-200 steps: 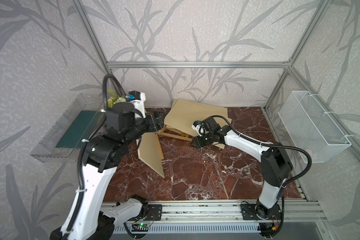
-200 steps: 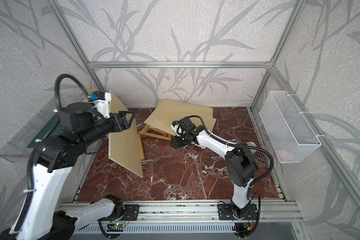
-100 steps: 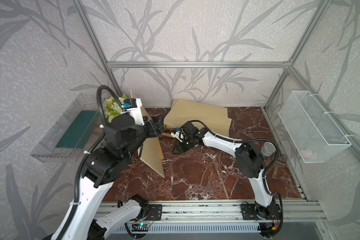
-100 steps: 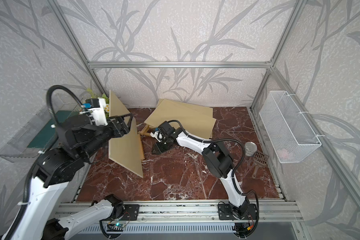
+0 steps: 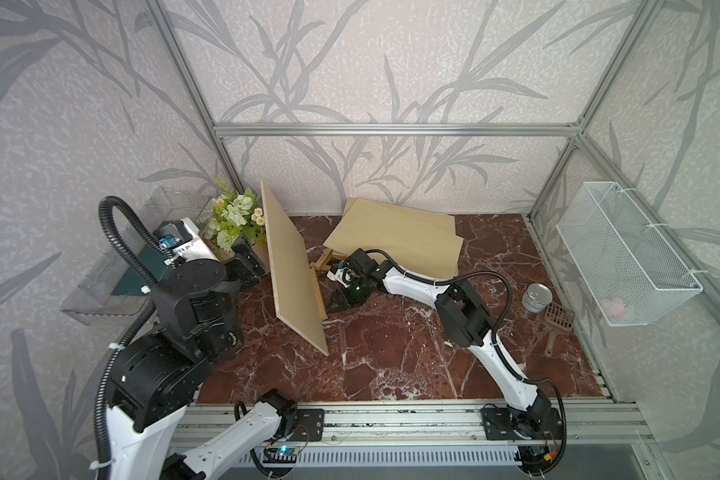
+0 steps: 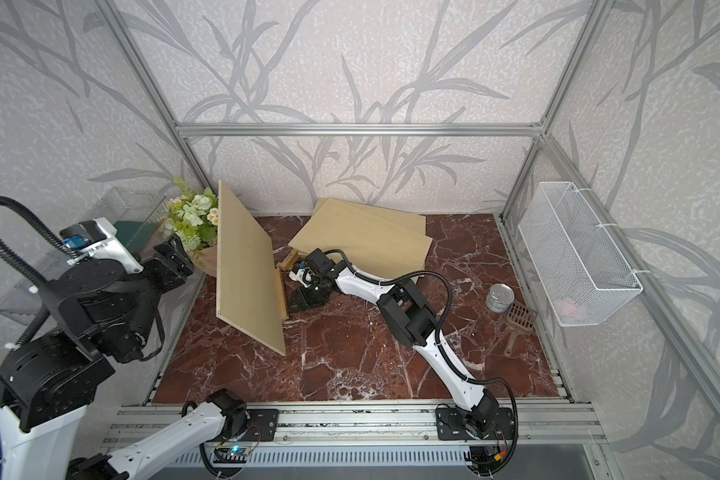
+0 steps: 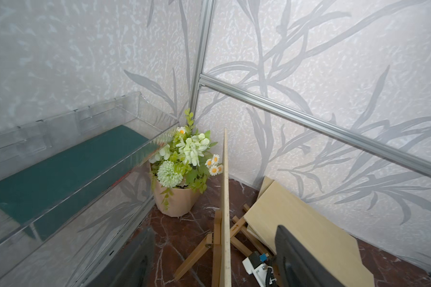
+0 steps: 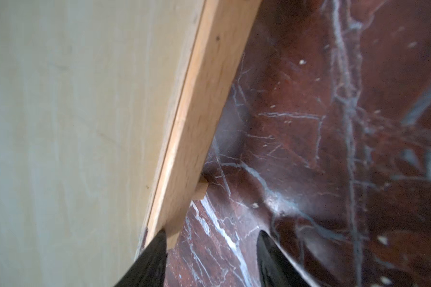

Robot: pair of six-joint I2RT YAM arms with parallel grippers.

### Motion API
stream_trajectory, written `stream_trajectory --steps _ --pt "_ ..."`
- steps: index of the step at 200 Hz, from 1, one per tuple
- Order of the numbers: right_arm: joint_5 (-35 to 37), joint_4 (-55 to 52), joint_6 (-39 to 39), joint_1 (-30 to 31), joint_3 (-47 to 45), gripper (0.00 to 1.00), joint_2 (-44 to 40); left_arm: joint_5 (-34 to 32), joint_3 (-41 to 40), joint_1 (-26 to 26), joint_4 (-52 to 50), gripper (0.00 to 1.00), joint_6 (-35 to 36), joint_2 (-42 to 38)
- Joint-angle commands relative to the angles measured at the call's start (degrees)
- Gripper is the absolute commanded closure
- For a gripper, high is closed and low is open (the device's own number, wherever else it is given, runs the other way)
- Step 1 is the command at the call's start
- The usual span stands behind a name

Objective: Assemble the easel
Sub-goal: Adjust the easel at the center of the board.

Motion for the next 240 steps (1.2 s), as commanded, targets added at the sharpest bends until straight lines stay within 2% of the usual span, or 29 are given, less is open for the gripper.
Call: stream_trajectory --steps 1,61,116,240 --pt "-3.2 4.3 3.1 0.2 0.4 0.44 0.2 -4.8 -0.5 -0.1 -4.1 0.23 -0.1 0.8" --pt "-2.4 10.4 5.5 -0.2 -6.7 0.45 -3.3 -5.9 -0.6 -0.1 -5.6 0.22 0.7 1.0" --pt "-4.6 16.5 11.3 0.3 -6.1 0.47 0.0 -4.4 -1.1 -0.1 -6.5 0.22 0.3 1.5" --pt "-5.4 17.6 16.3 1.3 -0.1 0.55 5.3 -2.4 -1.7 0.0 -9.9 0.22 -1.6 3.2"
